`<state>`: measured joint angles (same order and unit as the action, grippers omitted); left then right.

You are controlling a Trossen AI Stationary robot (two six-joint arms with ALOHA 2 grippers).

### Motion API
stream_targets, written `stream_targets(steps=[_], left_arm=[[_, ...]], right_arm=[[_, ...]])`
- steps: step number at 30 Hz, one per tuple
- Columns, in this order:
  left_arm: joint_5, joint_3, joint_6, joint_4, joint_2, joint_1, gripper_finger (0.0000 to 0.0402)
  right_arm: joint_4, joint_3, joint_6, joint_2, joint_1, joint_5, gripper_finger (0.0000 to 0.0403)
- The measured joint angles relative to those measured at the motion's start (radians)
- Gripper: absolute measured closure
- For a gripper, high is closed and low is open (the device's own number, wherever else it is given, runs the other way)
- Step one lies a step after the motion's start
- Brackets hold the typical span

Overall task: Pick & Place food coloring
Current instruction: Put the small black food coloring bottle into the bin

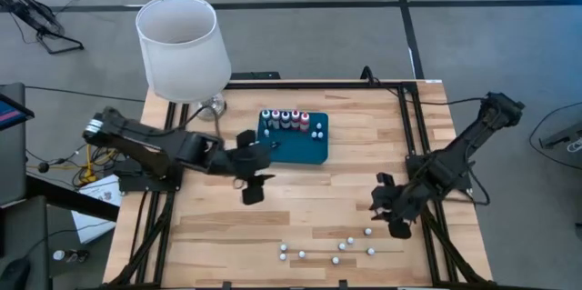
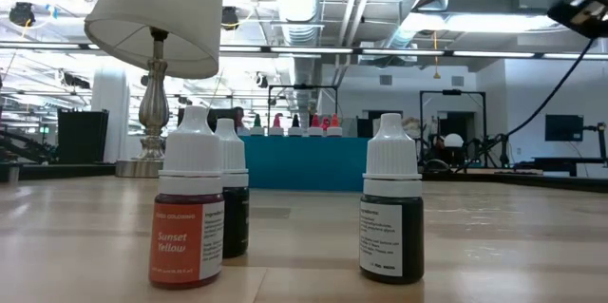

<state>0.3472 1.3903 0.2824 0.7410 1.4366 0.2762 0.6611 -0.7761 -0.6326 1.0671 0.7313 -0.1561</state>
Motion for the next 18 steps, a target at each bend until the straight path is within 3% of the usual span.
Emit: stream_targets(steps=[8,12,18], left_arm=[[0.017,-0.308,0.206,-0.320,-0.185,0.067,0.0219],[-0.002,-0.344,0.331,-0.346,-0.199,0.073,0.0219],[0.008,-0.347,0.343,-0.299,-0.177,0.069,0.0219]], right_arm=[[-0.003,0.000,-0.105,0.082,0.041,0.002,0.0282],[-0.003,0.000,-0.119,0.084,0.040,0.063,0.0282],[0.058,0.000,-0.048,0.084,0.015,0.122,0.0282]])
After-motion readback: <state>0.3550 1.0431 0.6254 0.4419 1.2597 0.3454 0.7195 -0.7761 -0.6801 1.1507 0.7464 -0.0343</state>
